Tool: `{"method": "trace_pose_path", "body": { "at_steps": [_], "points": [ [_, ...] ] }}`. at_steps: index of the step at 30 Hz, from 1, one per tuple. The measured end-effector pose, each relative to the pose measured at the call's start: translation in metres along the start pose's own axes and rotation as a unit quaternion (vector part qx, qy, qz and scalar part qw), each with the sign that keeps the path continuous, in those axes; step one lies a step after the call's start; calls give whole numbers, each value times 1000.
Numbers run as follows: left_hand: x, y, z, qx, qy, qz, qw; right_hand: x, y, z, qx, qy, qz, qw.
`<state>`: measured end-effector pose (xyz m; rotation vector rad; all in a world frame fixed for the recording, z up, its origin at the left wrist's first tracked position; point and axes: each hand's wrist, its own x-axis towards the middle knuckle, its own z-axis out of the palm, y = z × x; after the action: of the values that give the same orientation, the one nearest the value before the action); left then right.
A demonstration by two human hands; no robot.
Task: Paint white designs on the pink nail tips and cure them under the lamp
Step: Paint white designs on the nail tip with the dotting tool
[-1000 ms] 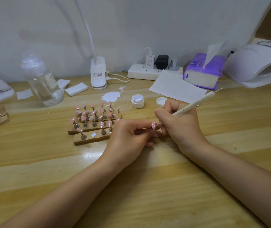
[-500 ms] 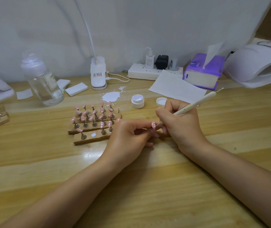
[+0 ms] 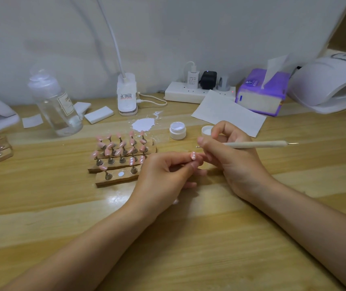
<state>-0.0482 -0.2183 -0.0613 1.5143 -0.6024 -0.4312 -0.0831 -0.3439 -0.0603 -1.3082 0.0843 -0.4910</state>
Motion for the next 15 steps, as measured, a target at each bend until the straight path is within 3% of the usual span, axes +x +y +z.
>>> {"method": "trace_pose_path", "body": {
  "at_steps": [15],
  "points": [
    [1,-1,0,5,-7,13,1000,0,4,0,-33,2,-16,999]
  ]
}}
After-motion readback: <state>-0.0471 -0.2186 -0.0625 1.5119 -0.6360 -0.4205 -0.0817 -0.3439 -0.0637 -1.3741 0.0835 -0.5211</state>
